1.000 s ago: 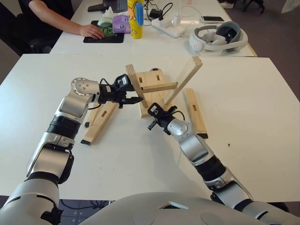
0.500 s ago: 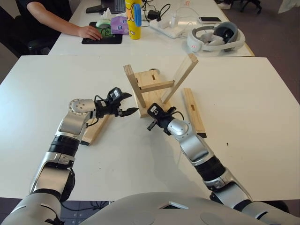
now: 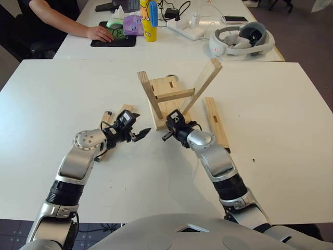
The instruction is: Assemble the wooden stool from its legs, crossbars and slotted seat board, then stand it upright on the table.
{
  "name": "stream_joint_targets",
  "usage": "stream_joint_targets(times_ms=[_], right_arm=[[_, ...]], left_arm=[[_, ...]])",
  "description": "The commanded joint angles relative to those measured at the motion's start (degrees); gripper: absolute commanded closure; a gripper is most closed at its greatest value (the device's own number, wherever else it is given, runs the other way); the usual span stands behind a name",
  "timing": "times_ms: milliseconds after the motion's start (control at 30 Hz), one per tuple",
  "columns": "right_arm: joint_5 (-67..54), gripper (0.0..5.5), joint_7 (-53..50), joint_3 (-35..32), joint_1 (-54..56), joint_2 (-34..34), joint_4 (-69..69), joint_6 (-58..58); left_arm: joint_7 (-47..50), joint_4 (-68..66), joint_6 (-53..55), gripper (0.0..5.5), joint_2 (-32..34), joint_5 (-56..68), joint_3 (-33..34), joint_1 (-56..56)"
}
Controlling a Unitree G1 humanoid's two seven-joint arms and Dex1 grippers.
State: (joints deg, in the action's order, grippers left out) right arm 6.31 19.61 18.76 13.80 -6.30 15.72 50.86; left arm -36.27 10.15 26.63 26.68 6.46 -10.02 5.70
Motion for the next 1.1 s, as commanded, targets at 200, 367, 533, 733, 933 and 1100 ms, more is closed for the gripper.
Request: stream_joint_targets(times_ms=[200, 367, 533, 733, 933, 1100], right_arm=[[0.9, 5.5, 2.5, -5.1, -1.6, -14.1, 1.8, -1.6], [1.9, 5.5, 0.4, -3.7, -0.5, -13.3, -6.3, -7.3], [3.1, 5.5, -1.6, -3.7, 0.0, -12.4, -10.6, -10.0], [3.2, 5.5, -1.5, -1.9, 2.4, -10.5, -18.0, -15.5], [3.9, 5.5, -0.7, -0.2, 3.7, -9.0, -22.9, -20.3], [2.9, 5.5, 3.8, 2.1, 0.3, -10.1, -17.8, -20.4]], left_arm=[[9.2, -2.7, 3.3, 1.89, -6.9, -3.6, -2.7, -1.4], [11.3, -4.6, 3.6, 2.29, -8.2, -4.6, -2.2, 0.3], [12.8, -4.6, 3.8, 3.08, -7.7, -5.6, -0.9, 0.2], [15.7, -11.2, 1.9, 4.05, -12.0, -7.8, -3.4, 3.9], [18.3, -18.4, 0.8, 5.0, -16.9, -10.5, -6.5, 8.2], [16.3, -17.4, 1.2, 5.49, -17.0, -10.3, -7.6, 7.1]])
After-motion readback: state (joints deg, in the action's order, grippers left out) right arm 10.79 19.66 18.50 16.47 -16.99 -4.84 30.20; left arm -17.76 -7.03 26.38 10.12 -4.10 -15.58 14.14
